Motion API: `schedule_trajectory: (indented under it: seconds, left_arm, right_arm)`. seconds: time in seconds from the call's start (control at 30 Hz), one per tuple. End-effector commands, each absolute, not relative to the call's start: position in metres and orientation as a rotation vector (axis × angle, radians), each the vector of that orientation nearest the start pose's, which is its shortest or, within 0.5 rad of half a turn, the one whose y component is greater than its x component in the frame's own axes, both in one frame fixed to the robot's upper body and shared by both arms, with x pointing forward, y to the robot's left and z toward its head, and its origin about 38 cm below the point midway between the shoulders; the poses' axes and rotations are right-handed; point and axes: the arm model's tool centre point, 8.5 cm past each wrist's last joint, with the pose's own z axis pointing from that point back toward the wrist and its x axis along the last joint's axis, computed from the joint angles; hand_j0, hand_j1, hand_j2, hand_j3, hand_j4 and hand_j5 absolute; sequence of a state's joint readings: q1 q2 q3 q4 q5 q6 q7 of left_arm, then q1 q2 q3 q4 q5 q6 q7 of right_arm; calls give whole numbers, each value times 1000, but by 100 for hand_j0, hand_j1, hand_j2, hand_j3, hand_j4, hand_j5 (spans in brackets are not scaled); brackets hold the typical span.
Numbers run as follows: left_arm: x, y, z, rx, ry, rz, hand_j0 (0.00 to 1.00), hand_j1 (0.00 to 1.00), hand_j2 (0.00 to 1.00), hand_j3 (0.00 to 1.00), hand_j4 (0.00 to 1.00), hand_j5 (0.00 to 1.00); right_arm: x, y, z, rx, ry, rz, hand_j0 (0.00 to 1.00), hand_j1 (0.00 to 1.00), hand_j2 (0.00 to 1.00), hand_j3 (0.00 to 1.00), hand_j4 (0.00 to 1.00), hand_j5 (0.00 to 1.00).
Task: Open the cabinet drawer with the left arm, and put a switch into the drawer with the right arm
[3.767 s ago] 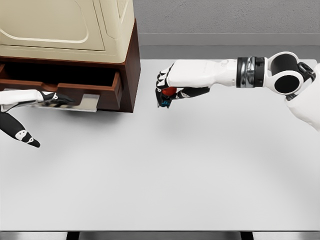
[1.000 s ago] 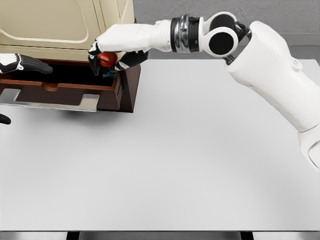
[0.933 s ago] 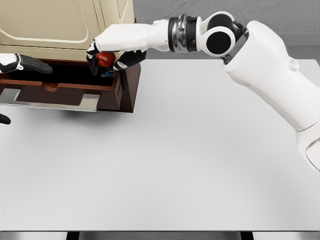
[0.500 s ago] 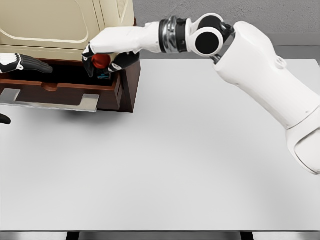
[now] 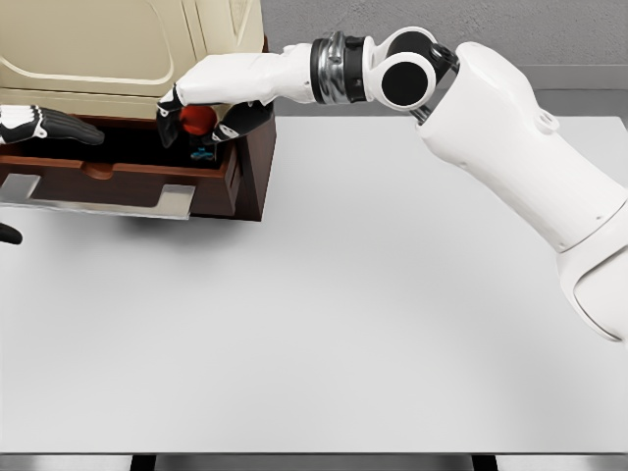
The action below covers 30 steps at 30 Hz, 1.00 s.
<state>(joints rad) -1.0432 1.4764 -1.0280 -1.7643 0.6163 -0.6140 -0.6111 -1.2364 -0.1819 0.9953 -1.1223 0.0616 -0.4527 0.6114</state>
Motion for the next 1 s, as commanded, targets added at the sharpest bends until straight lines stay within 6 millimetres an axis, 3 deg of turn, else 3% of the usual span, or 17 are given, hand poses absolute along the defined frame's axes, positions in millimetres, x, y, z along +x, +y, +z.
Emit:
schedule_trajectory:
  seconds: [0.0,0.17,0.33,0.43,0.57,0.63,0.77,0.83,0.97]
  left_arm:
    - [335,378,387,6,-1611,-1782,100,100,100,100,100,100]
    - [335,378,387,7,-1610,-1782,100,100,100,100,100,100]
    - [335,378,387,7,-1610,-1782,100,100,100,100,100,100]
    - [335,378,387,8,-1612,-1782,100,100,100,100,100,100]
    - [335,378,387,8,-1612,-1782,100,100,100,100,100,100]
    - [335,378,388,10,-1613,-1783,100,100,100,100,100,100]
    - [335,379,388,11,-1612,-1782,100,100,100,100,100,100]
    - [334,380,389,16,-1609,-1781,100,100,100,100,100,100]
    - [334,380,388,13,-1607,-1780,100,100,100,100,100,100]
  right_arm:
    - [493,-7,334,-56,2221,-2709,74,74,74,74,74,74]
    - [494,-7,333,-56,2221,-2714,100,100,100,100,100,100]
    - [490,-5,335,-66,2217,-2699,100,100,100,100,100,100]
    - [473,-14,347,-49,2179,-2639,100,100,100,100,100,100]
    - [436,-79,363,42,2100,-2593,100,100,100,100,100,100]
    - [422,-121,359,-55,2091,-2542,100,100,100,100,100,100]
    - [429,-215,352,61,2182,-2699,100,100,100,100,100,100]
    - [447,-255,335,141,2293,-2783,100,100,100,100,100,100]
    - [447,-275,331,186,2328,-2808,100,100,100,100,100,100]
